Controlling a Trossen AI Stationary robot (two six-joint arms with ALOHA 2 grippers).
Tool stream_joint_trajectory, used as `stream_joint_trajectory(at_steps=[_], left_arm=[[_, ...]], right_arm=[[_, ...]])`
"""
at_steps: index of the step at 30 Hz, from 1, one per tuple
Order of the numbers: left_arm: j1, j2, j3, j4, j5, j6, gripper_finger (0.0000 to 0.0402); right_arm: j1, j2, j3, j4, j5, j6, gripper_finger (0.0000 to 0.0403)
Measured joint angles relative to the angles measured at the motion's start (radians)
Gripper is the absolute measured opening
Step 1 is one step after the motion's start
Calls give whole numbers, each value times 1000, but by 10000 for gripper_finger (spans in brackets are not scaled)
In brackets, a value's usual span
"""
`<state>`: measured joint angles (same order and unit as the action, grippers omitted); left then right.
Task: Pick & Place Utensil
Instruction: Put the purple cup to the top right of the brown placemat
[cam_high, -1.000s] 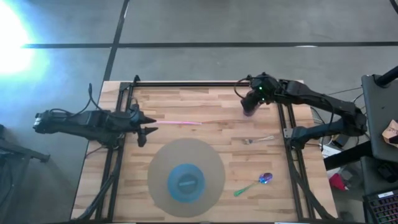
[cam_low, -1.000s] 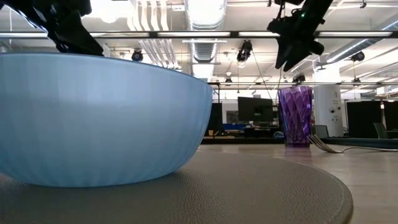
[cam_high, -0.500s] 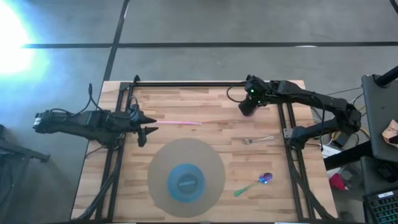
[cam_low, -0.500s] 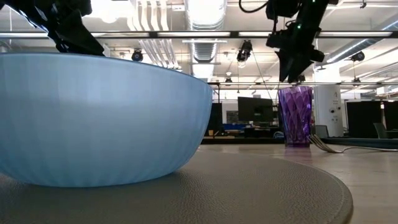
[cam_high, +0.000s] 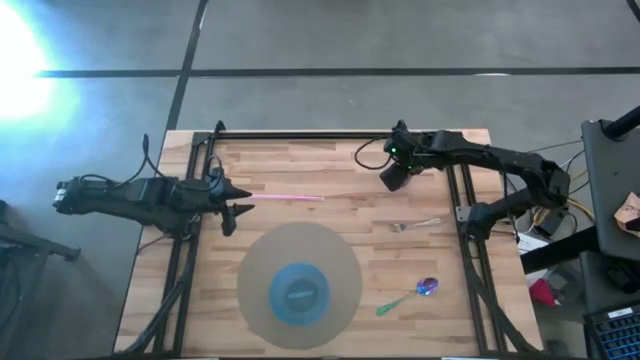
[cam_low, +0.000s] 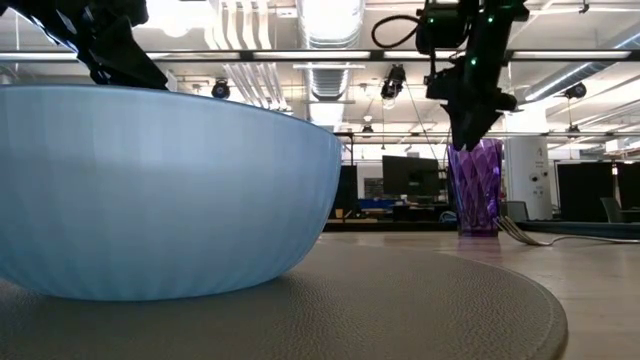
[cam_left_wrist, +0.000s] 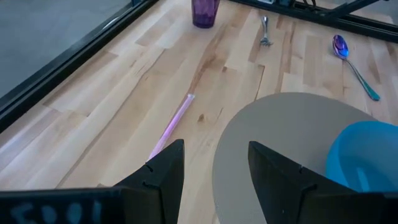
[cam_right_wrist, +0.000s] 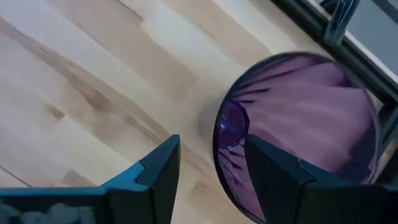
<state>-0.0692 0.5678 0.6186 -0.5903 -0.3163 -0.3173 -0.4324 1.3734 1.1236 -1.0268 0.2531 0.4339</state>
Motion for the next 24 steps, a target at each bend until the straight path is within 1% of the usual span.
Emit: stream_joint_trajectory(at_steps=[4, 7, 10, 15, 16, 22, 24], left_arm=[[0, 0, 0, 3, 0, 0, 170], [0, 0, 0, 8, 0, 2, 170], [0, 0, 0, 12, 0, 4, 170], [0, 0, 0, 14, 0, 5, 170], [0, 0, 0, 14, 0, 5, 170], [0, 0, 0, 14, 0, 5, 170], [0, 0, 0, 14, 0, 5, 170]], right_arm=[[0, 21, 0, -26, 0, 0, 161], [0, 29, 1, -32, 0, 0, 135], [0, 29, 2, -36, 0, -5, 98], [0, 16, 2, -41, 0, -43, 25], [0, 11, 2, -43, -1, -48, 17], [12, -22, 22, -47, 3, -75, 13], [34, -30, 40, -48, -17, -84, 12]])
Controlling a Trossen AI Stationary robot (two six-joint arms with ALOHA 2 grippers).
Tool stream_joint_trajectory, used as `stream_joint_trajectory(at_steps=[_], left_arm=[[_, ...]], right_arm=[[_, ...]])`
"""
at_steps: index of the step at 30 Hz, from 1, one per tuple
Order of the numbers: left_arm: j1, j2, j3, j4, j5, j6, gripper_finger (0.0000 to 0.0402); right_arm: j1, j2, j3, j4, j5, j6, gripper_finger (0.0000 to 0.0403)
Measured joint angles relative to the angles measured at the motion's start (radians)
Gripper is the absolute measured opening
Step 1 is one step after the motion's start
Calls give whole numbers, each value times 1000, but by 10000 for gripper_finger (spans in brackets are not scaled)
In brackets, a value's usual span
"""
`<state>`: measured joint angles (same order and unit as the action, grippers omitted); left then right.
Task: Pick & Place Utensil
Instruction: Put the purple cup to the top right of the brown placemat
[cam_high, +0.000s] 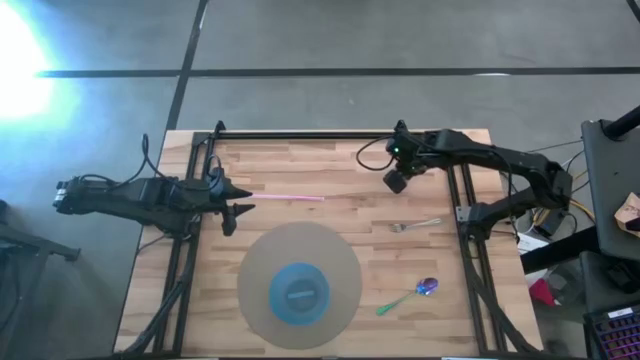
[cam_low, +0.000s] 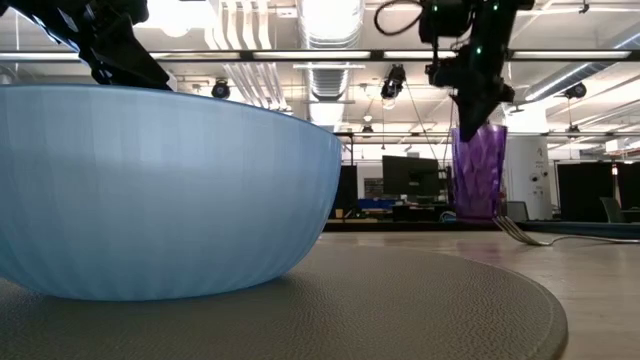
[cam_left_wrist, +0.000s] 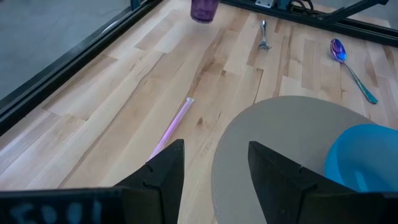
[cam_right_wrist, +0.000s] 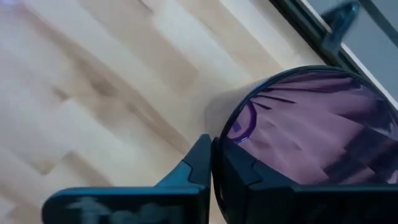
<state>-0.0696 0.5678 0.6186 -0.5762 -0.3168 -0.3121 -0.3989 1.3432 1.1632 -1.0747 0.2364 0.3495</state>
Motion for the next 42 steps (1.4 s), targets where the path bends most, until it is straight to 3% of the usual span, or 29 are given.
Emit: stream_joint_trajectory(at_steps=[6, 19, 34, 42], left_arm=[[0, 0, 0, 0, 0, -1, 170], [0, 0, 0, 0, 0, -2, 170], [0, 1, -2, 0, 0, -2, 170], [0, 6, -2, 0, -1, 0, 170]], right_arm=[[129, -2, 73, 0, -53, -16, 11], [442, 11, 213, 26, -22, -66, 11], [561, 299, 467, -175, -12, -265, 11], [599, 400, 486, -170, -164, -376, 11]])
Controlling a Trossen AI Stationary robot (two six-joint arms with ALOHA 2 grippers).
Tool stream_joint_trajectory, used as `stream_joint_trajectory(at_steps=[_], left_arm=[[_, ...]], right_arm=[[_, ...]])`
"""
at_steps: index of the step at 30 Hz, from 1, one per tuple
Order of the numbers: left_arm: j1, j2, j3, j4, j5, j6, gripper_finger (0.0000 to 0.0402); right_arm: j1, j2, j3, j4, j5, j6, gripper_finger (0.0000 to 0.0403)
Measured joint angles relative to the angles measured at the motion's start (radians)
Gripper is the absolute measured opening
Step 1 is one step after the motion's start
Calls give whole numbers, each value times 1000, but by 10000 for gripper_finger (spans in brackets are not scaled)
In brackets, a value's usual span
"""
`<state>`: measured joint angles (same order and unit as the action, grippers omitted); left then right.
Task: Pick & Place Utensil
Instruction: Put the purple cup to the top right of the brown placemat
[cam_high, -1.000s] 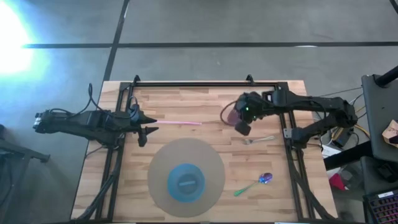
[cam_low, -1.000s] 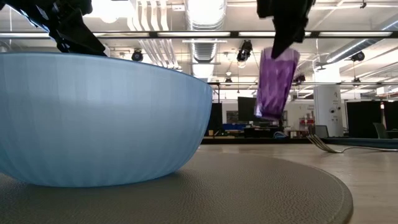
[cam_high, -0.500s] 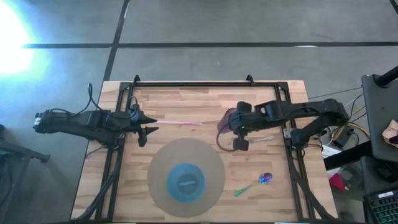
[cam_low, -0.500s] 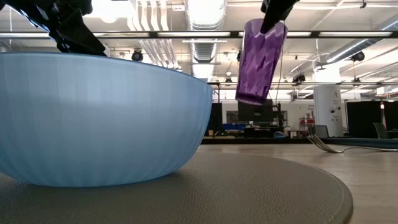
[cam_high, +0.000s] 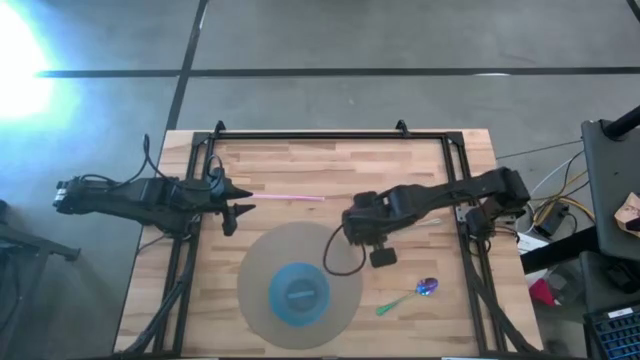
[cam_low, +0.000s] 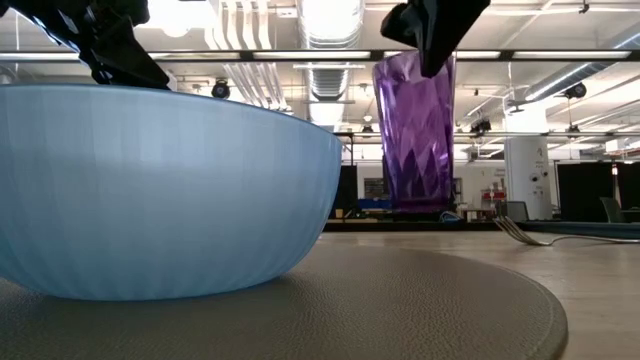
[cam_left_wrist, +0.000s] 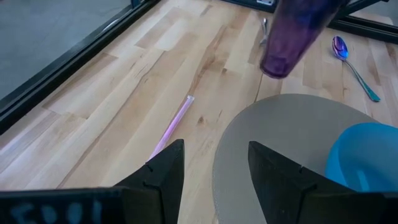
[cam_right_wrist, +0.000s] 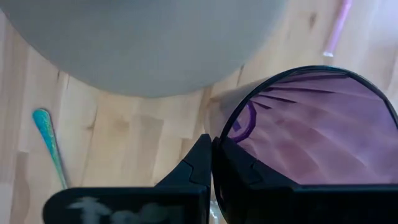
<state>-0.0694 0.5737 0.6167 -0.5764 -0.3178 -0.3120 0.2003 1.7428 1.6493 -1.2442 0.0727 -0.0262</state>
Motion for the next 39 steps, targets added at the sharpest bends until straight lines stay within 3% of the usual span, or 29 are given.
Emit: stream_joint_trajectory(at_steps=[12, 24, 32, 39], left_arm=[[0, 1, 0, 0, 0, 2, 170], [0, 3, 0, 0, 0, 3, 170], [0, 10, 0, 0, -22, 25, 170], [0, 14, 0, 0, -41, 25, 170]], right_arm=[[4, 13, -45, 95, 3, -56, 11], [-90, -43, -88, 121, 32, -81, 11], [-95, -186, -258, 181, 22, 30, 11], [-89, -187, -288, 241, -6, 73, 11]])
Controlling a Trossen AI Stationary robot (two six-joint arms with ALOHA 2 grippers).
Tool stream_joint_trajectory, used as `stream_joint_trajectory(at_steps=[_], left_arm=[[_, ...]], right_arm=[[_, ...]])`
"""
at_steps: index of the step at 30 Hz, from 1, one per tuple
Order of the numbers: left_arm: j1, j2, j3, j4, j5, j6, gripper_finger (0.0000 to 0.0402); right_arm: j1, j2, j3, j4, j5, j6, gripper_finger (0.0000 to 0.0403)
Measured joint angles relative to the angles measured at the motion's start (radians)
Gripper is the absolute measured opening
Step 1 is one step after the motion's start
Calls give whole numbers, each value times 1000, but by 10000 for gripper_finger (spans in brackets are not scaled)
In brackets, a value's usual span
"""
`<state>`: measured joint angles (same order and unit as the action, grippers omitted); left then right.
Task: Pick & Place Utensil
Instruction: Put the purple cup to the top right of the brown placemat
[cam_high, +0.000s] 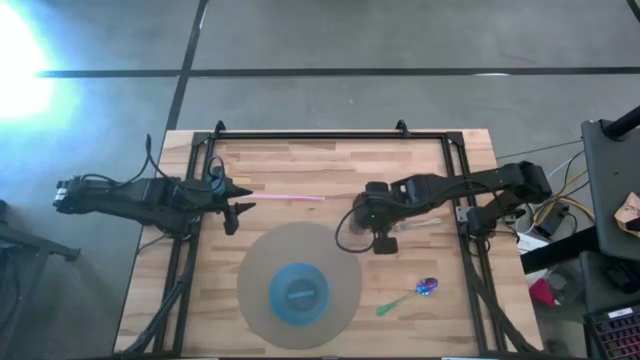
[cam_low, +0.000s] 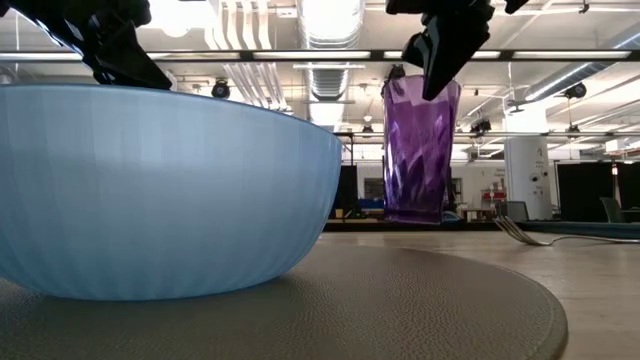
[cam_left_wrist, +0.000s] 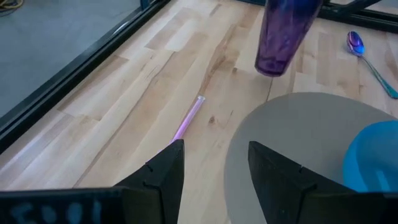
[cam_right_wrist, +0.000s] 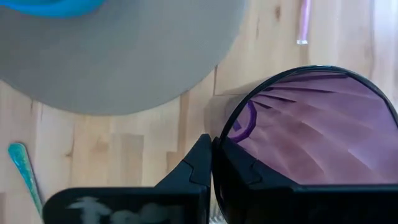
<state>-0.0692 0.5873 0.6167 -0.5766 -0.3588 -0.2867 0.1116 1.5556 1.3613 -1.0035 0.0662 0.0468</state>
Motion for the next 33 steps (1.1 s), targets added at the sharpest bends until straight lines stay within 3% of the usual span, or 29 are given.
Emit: stream_joint_trajectory(at_steps=[18, 33], left_arm=[[0, 6, 0, 1, -12, 4, 170], [0, 6, 0, 1, -11, 6, 170]], right_arm=[[29, 114, 122, -32, 8, -54, 11], [32, 146, 88, -59, 14, -80, 11]])
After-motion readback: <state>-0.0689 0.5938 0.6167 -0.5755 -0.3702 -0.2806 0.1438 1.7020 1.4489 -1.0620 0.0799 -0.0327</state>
